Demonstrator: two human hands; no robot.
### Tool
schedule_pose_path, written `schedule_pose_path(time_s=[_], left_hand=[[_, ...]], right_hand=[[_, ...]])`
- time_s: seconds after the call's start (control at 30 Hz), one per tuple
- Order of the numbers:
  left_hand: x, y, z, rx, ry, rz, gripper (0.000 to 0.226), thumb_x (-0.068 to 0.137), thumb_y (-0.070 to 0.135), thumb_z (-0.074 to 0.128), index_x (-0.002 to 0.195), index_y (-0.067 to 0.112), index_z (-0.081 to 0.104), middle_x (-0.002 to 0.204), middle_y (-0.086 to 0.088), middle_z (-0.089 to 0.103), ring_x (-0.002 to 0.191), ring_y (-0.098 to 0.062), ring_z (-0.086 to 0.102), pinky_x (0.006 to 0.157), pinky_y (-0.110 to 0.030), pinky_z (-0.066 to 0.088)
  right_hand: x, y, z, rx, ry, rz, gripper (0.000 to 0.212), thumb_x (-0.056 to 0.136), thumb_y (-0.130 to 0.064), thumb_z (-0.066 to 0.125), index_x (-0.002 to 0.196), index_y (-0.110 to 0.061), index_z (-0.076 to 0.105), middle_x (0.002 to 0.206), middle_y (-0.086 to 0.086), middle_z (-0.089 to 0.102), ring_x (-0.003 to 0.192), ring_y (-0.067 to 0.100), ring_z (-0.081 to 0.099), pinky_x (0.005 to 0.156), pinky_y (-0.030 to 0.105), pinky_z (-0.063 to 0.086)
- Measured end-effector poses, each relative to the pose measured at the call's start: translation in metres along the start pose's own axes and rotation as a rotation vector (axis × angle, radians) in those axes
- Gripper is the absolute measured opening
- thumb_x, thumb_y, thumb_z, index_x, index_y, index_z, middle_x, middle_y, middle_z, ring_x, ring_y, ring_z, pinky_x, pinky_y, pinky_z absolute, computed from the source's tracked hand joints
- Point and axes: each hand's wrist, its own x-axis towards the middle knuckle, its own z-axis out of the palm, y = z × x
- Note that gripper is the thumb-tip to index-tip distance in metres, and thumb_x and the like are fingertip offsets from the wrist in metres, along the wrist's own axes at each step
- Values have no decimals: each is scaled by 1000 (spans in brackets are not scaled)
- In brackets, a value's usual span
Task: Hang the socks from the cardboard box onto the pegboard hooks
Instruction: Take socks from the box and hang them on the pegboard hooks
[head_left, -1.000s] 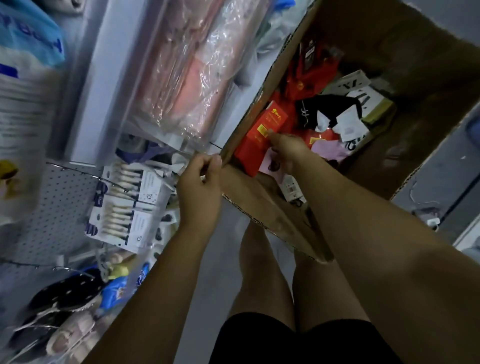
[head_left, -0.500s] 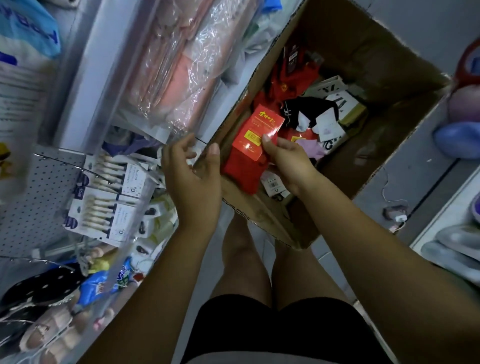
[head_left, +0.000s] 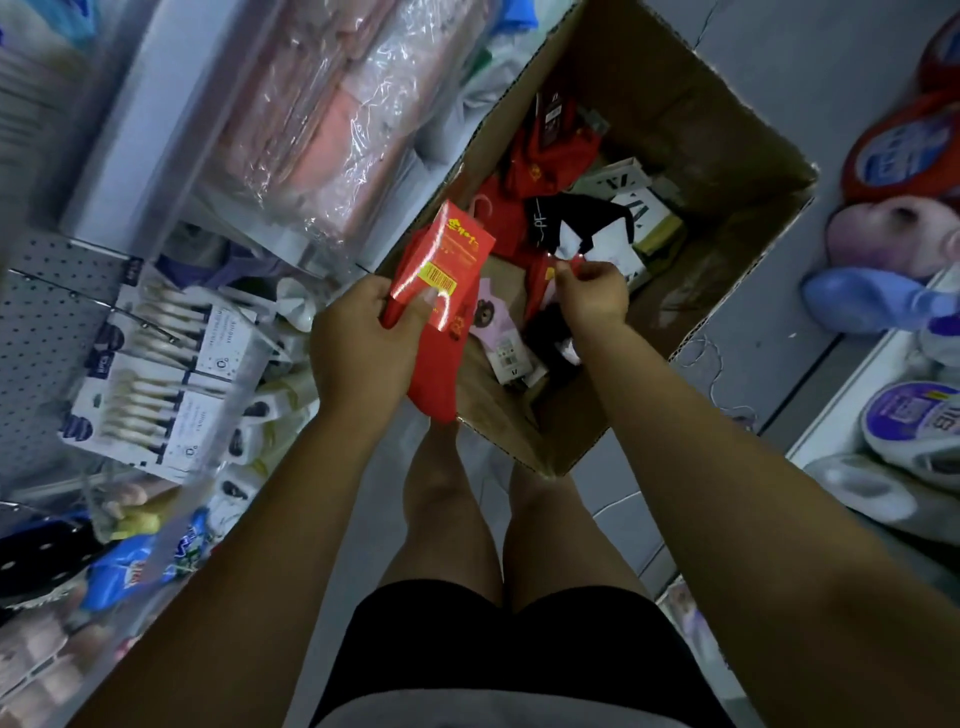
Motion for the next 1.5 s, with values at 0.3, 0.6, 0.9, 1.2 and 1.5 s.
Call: schedule_pose_path(time_s=[0.3, 0.6, 0.9, 1.2, 1.5], left_hand=[[12, -14, 1, -65, -52, -6, 34, 86, 57, 72, 101, 26, 70, 87, 13, 73, 82, -10, 73, 74, -44, 63], [15, -16, -1, -170, -106, -41, 30, 85, 53, 74, 91, 24, 70, 83, 10, 76, 77, -7, 74, 73, -46, 63], [2, 0, -31, -352, -259, -65, 23, 91, 35, 74, 94, 16, 62, 89, 3, 75, 78, -7, 72, 72, -31, 59], [-40, 26, -92, -561, -268, 5, 14, 96, 20, 68, 107, 25, 62, 92, 6, 76, 82, -5, 74, 70, -23, 58], [-130, 67, -118, -924, -39, -59, 15, 99, 20, 64, 113, 21, 68, 97, 3, 80, 85, -10, 76, 66, -26, 60]], right_hand=[[50, 27, 25, -73, 134, 49, 78, 63, -49, 87, 124, -17, 51, 127, 7, 62, 120, 32, 59, 104, 50, 48], [35, 23, 27, -24, -70, 110, 50, 82, -35, 82, 119, -6, 65, 118, 9, 71, 105, 24, 67, 93, 33, 51], [-90, -23, -33, 227, -214, 163, 50, 91, -26, 73, 129, 2, 56, 118, 14, 71, 95, 25, 72, 70, 33, 57], [-224, -52, -93, 406, -187, -113, 22, 93, -25, 71, 108, -11, 62, 109, 15, 71, 79, 18, 74, 60, 25, 58], [-268, -68, -150, 475, -641, -188, 28, 99, -22, 61, 116, 0, 65, 113, 12, 75, 106, 21, 72, 93, 30, 58]])
